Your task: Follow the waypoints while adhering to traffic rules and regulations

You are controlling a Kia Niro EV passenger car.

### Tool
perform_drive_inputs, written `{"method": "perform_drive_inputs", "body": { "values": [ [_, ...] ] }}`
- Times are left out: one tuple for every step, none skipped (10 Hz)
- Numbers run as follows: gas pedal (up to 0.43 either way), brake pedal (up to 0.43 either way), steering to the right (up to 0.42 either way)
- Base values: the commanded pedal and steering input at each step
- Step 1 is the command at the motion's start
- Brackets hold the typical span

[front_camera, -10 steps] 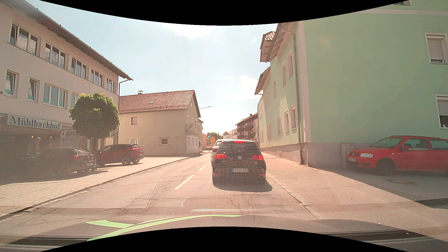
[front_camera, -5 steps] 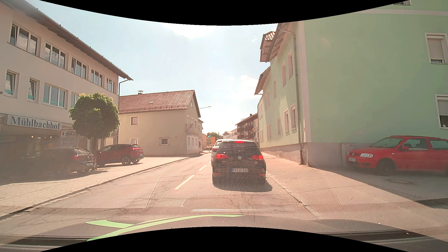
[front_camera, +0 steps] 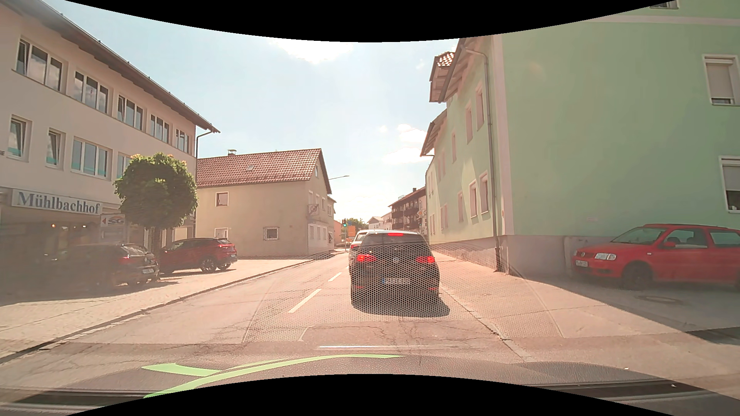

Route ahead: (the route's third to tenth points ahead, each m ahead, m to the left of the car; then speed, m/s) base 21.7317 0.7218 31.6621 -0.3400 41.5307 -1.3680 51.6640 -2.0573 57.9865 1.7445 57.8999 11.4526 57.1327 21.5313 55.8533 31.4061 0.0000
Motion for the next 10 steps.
{"method": "perform_drive_inputs", "body": {
  "values": [
    [0.000,0.323,0.011],
    [0.000,0.323,0.011],
    [0.000,0.323,0.011],
    [0.000,0.323,0.011],
    [0.000,0.323,0.011],
    [0.000,0.323,0.011],
    [0.000,0.323,0.011],
    [0.000,0.323,0.011],
    [0.000,0.323,0.011],
    [0.000,0.323,0.011]
  ]
}}
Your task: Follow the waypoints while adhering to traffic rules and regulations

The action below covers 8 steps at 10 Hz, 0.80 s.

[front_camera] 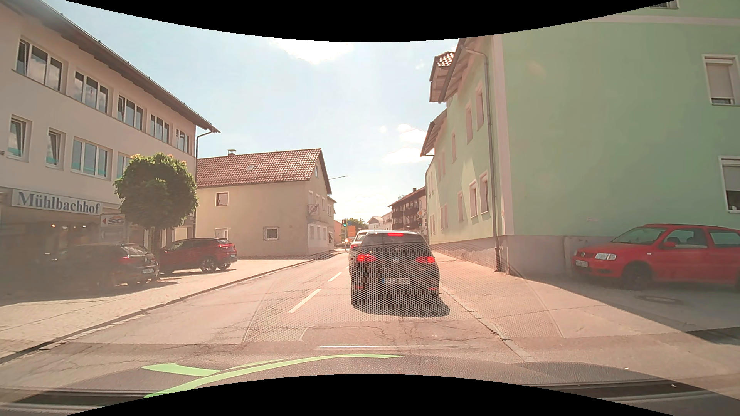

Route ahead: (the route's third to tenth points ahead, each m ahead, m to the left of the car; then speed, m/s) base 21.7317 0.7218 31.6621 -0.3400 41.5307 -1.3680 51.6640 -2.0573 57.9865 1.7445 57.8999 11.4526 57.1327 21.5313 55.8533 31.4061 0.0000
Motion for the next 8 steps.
{"method": "perform_drive_inputs", "body": {
  "values": [
    [0.000,0.323,0.011],
    [0.000,0.323,0.011],
    [0.000,0.329,0.011],
    [0.000,0.329,0.011],
    [0.000,0.329,0.011],
    [0.000,0.329,0.011],
    [0.000,0.329,0.011],
    [0.000,0.323,0.011]
  ]
}}
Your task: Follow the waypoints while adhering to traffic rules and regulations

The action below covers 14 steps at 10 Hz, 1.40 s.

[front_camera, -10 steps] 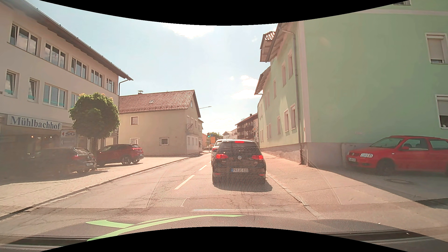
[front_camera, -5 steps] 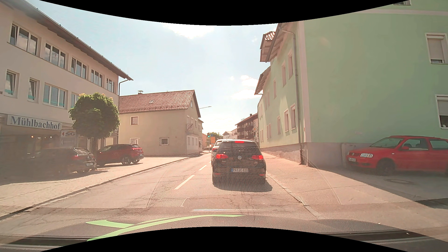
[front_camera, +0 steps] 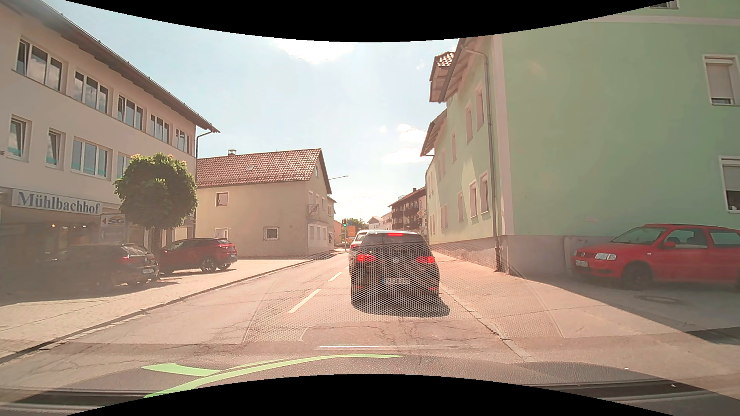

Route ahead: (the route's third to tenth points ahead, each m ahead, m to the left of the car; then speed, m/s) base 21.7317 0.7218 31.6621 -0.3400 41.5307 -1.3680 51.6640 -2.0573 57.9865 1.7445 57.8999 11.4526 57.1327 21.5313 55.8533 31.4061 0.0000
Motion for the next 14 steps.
{"method": "perform_drive_inputs", "body": {
  "values": [
    [0.000,0.323,0.011],
    [0.000,0.317,0.011],
    [0.000,0.317,0.011],
    [0.000,0.317,0.011],
    [0.000,0.317,0.011],
    [0.000,0.317,0.011],
    [0.000,0.317,0.011],
    [0.000,0.317,0.011],
    [0.000,0.317,0.011],
    [0.000,0.317,0.011],
    [0.000,0.317,0.011],
    [0.000,0.311,0.011],
    [0.000,0.311,0.011],
    [0.000,0.311,0.011]
  ]
}}
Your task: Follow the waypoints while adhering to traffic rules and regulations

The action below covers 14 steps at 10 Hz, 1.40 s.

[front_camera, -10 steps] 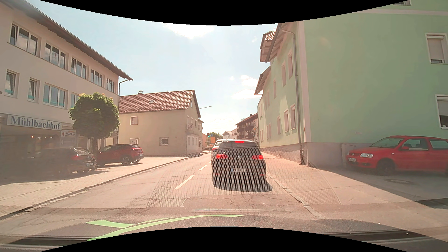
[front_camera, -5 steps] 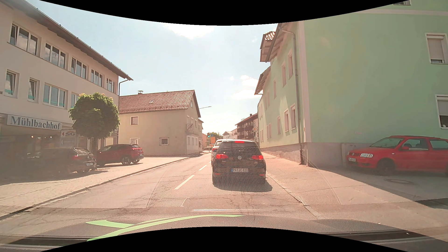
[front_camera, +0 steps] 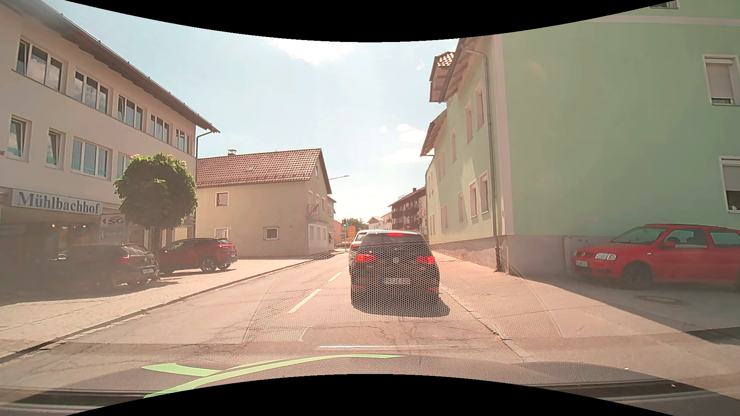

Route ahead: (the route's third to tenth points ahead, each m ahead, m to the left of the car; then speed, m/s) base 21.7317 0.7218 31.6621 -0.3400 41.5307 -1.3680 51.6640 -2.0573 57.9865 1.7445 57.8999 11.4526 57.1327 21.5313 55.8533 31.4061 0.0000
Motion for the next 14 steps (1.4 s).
{"method": "perform_drive_inputs", "body": {
  "values": [
    [0.000,0.311,0.011],
    [0.000,0.311,0.011],
    [0.000,0.311,0.011],
    [0.000,0.317,0.011],
    [0.000,0.317,0.011],
    [0.000,0.317,0.011],
    [0.000,0.317,0.011],
    [0.000,0.317,0.011],
    [0.000,0.317,0.011],
    [0.000,0.317,0.011],
    [0.000,0.317,0.011],
    [0.000,0.317,0.011],
    [0.000,0.317,0.011],
    [0.000,0.317,0.011]
  ]
}}
